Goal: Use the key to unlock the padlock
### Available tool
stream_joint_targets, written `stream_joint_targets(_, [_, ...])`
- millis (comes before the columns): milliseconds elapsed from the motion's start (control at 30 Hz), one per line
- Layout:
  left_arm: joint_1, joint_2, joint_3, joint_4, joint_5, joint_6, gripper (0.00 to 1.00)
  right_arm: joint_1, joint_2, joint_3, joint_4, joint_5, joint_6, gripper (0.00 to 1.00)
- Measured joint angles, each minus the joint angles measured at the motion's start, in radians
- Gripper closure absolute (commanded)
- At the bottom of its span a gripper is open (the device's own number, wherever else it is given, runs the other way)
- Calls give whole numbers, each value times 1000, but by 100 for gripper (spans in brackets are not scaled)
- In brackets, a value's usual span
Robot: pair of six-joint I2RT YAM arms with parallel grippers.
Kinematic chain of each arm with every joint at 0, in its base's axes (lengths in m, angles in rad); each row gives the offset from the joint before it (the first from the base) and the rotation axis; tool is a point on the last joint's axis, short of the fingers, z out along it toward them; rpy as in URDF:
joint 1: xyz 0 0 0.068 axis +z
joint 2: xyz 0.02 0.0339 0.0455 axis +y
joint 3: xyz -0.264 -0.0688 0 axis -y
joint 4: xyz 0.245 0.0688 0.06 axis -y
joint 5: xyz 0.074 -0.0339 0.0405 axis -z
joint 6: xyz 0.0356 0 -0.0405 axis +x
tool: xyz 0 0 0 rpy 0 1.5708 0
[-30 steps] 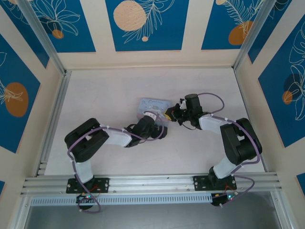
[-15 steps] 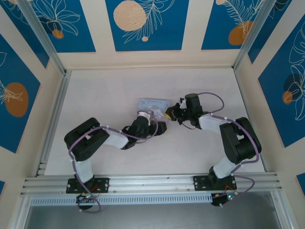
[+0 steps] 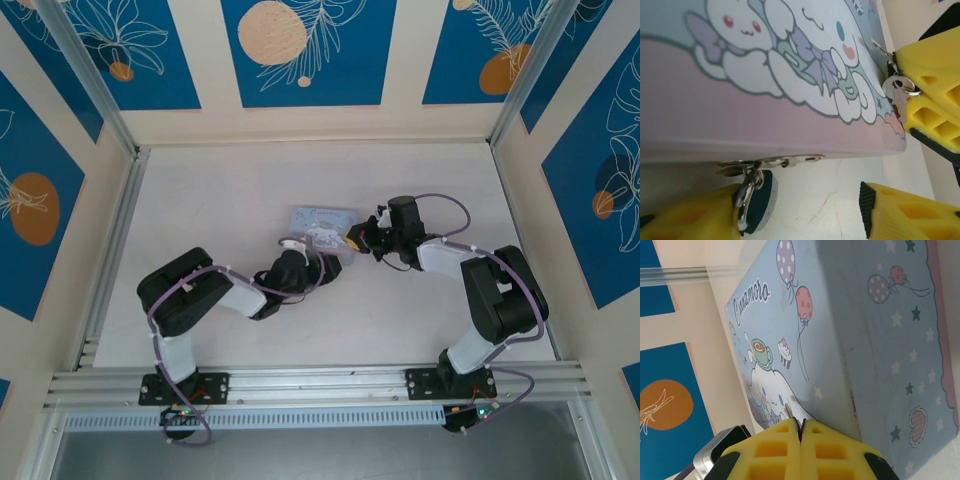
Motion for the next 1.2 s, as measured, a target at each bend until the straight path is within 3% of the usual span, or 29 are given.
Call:
stream_joint_targets(767, [0,11,35,-125,-91,-53,75,0,0,0,0,0,0,100])
stream_joint_targets(1067, [0,26,66,-132,-101,-55,99,1,0,11,-24,-3,-5,100])
stream_joint_targets(1200, [0,21,74,-155,-98,-60,100,0,-32,38,-99,-1,-36,100])
